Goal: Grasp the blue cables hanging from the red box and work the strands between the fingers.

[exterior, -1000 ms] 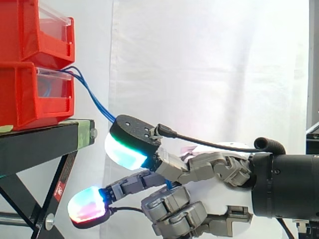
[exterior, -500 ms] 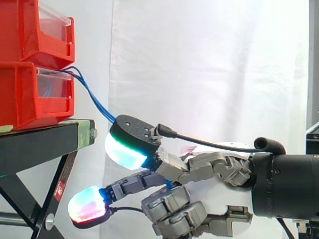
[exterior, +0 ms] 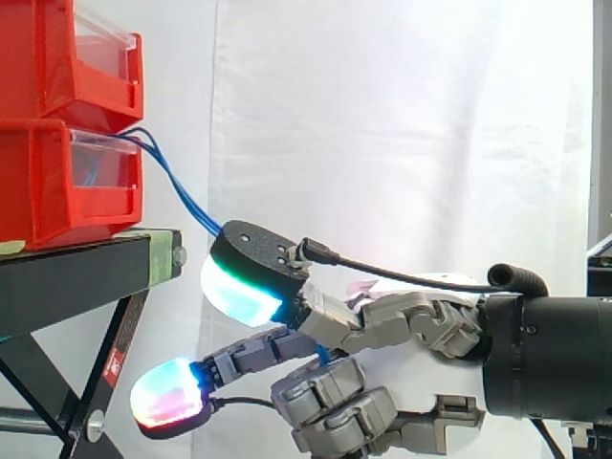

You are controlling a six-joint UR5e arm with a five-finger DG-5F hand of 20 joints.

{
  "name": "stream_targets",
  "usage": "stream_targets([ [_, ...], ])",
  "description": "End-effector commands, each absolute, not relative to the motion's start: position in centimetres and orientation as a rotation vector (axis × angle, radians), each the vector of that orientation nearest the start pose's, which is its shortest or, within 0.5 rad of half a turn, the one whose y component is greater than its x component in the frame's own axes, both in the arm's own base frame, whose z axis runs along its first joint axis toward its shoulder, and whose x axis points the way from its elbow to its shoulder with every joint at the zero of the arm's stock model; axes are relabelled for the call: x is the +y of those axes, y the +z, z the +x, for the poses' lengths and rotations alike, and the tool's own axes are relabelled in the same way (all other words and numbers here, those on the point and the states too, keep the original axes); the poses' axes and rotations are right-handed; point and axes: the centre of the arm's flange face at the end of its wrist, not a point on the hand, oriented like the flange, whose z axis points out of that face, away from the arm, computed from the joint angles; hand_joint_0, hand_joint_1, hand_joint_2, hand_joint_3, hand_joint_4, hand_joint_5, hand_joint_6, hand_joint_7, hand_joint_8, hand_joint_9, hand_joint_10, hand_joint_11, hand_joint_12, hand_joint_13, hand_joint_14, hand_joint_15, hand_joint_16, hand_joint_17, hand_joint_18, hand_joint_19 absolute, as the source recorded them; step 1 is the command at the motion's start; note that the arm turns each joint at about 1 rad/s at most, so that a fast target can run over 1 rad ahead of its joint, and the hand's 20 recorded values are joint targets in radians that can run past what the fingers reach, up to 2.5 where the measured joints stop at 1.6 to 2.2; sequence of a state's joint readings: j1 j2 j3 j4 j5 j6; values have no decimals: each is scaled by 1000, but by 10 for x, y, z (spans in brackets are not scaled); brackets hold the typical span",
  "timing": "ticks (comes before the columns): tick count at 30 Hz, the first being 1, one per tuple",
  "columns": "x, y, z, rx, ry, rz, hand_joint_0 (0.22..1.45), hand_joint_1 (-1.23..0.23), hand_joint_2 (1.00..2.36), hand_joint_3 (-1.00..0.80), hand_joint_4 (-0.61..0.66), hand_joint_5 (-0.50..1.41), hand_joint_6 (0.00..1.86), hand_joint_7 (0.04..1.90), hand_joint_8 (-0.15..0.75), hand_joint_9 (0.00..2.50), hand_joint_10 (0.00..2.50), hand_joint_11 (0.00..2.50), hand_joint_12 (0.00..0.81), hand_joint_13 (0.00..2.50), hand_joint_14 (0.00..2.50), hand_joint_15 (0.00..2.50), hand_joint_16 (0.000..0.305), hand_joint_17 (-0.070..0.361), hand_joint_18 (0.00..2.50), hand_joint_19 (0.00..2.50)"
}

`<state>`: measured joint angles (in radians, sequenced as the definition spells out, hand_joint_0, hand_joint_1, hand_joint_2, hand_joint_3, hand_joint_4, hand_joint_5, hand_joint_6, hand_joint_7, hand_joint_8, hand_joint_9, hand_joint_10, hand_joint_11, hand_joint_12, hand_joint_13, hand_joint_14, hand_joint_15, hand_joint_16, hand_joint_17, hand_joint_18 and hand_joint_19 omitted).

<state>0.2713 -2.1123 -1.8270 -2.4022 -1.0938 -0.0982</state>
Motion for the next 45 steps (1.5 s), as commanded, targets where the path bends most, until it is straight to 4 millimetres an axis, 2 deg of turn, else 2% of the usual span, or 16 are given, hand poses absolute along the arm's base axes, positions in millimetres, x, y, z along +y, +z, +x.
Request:
stream_targets([
  [1, -18, 141, 602, 1158, 943, 1257, 762, -543, 1000, -1000, 321, -89, 8, 757, 412, 671, 2500, 2413, 524, 1044, 2500, 1594, 58, 131, 1278, 833],
  [45, -18, 141, 602, 1158, 943, 1257, 763, -543, 1000, -1000, 316, -96, 8, 754, 413, 655, 2500, 2408, 509, 1011, 2500, 1573, 57, 128, 1275, 828],
])
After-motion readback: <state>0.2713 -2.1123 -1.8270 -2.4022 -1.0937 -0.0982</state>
